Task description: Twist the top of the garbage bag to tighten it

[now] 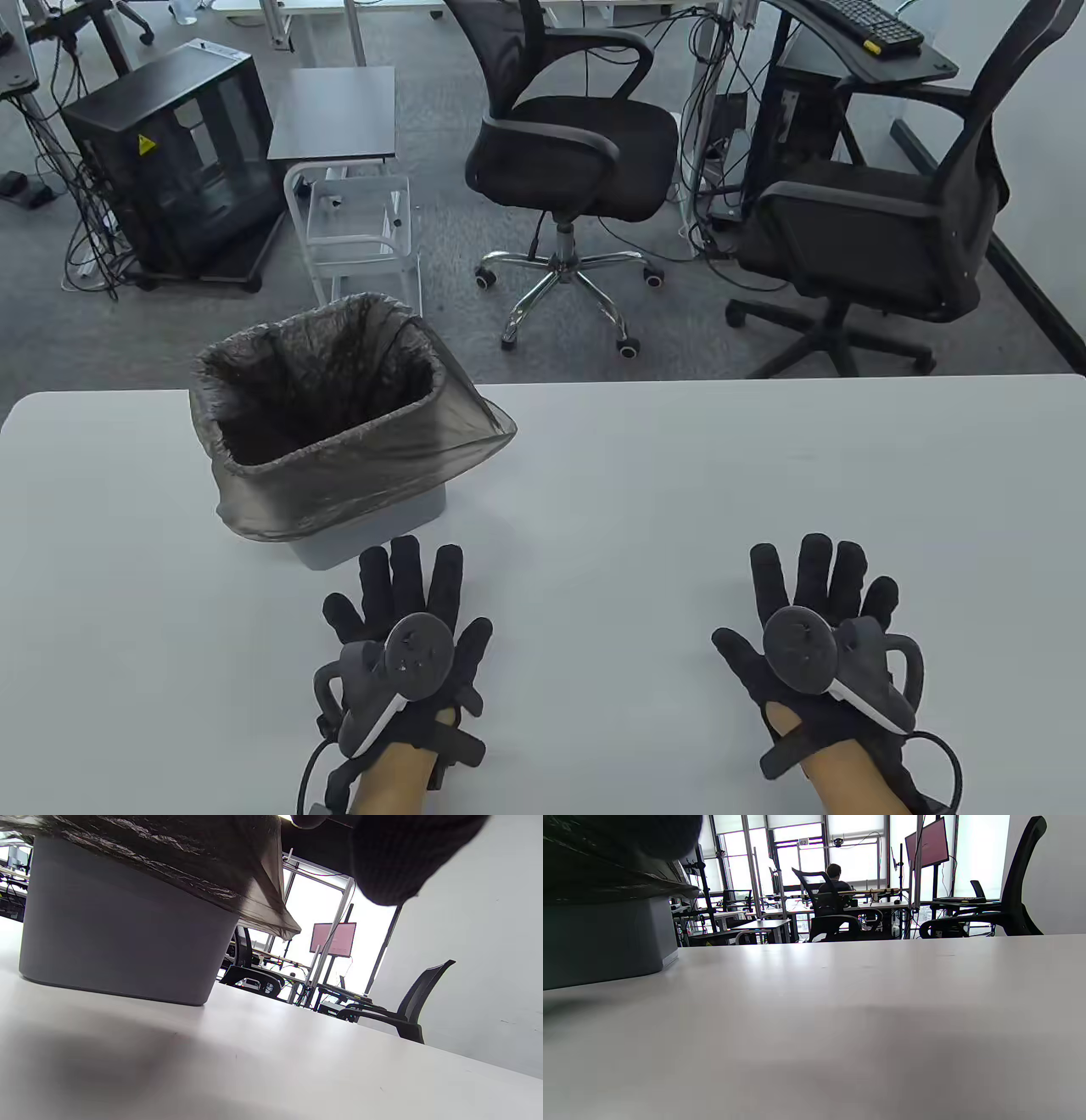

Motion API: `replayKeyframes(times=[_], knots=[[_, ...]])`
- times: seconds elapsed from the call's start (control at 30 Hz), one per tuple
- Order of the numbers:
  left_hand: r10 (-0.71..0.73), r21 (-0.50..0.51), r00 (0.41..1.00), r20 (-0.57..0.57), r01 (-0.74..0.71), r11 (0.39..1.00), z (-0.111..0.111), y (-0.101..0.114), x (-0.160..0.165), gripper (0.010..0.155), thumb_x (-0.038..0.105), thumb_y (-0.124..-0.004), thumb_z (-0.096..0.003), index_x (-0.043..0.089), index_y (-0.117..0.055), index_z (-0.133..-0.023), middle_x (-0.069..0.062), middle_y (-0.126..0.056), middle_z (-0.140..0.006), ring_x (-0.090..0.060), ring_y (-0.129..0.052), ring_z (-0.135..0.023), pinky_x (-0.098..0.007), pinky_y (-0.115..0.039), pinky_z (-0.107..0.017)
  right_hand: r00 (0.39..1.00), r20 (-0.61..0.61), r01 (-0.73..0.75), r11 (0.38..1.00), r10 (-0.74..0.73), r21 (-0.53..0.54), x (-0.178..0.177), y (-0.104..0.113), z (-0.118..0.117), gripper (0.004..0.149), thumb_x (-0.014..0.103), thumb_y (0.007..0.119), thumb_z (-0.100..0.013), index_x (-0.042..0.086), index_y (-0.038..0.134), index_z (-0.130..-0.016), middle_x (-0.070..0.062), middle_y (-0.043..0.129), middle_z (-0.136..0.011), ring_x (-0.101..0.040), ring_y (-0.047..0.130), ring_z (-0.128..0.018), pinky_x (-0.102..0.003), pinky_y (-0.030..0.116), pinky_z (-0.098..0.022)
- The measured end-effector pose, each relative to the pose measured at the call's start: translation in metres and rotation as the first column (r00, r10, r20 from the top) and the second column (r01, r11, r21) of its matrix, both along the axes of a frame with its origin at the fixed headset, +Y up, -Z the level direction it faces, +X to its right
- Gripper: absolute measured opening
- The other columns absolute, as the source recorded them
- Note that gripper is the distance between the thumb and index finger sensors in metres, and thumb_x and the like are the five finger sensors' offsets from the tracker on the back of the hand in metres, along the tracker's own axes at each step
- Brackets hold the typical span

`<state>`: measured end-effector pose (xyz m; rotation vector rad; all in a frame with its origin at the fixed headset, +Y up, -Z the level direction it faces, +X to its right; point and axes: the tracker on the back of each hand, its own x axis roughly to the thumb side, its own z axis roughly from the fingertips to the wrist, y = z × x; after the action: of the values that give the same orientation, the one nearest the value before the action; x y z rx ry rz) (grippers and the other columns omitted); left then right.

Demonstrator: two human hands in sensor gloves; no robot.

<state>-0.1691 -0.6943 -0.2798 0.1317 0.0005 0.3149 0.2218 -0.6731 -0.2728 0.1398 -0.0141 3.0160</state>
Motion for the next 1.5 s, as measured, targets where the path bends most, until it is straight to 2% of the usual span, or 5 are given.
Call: replayKeyframes(times=[0.53, 0.9, 1.23, 1.37, 1.5], knots=[[0.07, 0.061, 0.997, -0.031, -0.068, 0.996, 0.0, 0.009, -0.009, 0.082, 0.061, -0.08, -0.0444, 0.051, -0.032, -0.11, 0.006, -0.005, -0.115, -0.028, 0.002, -0.107, -0.077, -0.012, -0.063, 1.0, 0.012, 0.022, 1.0, -0.022, -0.01, 0.005, -0.001, -0.003, 0.092, 0.069, 0.067, -0.05, 0.023, 0.014, -0.11, -0.022, -0.011, -0.1, -0.056, -0.011, -0.084, -0.076, 0.0, -0.052], [0.174, 0.225, 0.974, -0.142, -0.139, 0.964, 0.007, 0.049, -0.053, 0.082, 0.062, -0.081, -0.0442, 0.052, -0.033, -0.11, 0.006, -0.005, -0.116, -0.029, 0.003, -0.107, -0.077, -0.011, -0.064, 0.997, 0.025, 0.069, 0.997, -0.069, -0.017, 0.012, 0.001, -0.002, 0.092, 0.069, 0.067, -0.05, 0.023, 0.013, -0.11, -0.022, -0.012, -0.1, -0.056, -0.011, -0.084, -0.076, 0.0, -0.052], [0.123, 0.233, 0.964, -0.235, -0.067, 0.97, -0.03, 0.097, -0.097, 0.08, 0.059, -0.081, -0.0451, 0.051, -0.036, -0.11, 0.006, -0.006, -0.116, -0.029, 0.003, -0.108, -0.077, -0.011, -0.064, 0.996, 0.033, 0.085, 0.996, -0.084, -0.032, 0.013, 0.001, -0.001, 0.092, 0.069, 0.067, -0.05, 0.023, 0.013, -0.11, -0.022, -0.012, -0.1, -0.056, -0.011, -0.084, -0.076, 0.0, -0.052], [0.067, 0.176, 0.961, -0.269, -0.019, 0.984, -0.056, 0.11, -0.108, 0.08, 0.059, -0.082, -0.045, 0.051, -0.037, -0.111, 0.006, -0.007, -0.116, -0.029, 0.002, -0.108, -0.077, -0.012, -0.065, 0.994, 0.048, 0.1, 0.994, -0.098, -0.033, 0.017, 0.001, -0.001, 0.092, 0.069, 0.067, -0.05, 0.023, 0.014, -0.11, -0.022, -0.012, -0.1, -0.056, -0.011, -0.084, -0.076, 0.001, -0.052], [0.026, 0.065, 0.959, -0.282, -0.008, 0.998, -0.08, 0.109, -0.115, 0.08, 0.058, -0.082, -0.0444, 0.048, -0.04, -0.111, 0.006, -0.007, -0.116, -0.028, 0.002, -0.108, -0.077, -0.012, -0.065, 0.992, 0.067, 0.114, 0.993, -0.111, -0.034, 0.022, 0.001, -0.002, 0.092, 0.069, 0.067, -0.05, 0.023, 0.013, -0.11, -0.022, -0.012, -0.1, -0.056, -0.011, -0.084, -0.076, 0.0, -0.052]])
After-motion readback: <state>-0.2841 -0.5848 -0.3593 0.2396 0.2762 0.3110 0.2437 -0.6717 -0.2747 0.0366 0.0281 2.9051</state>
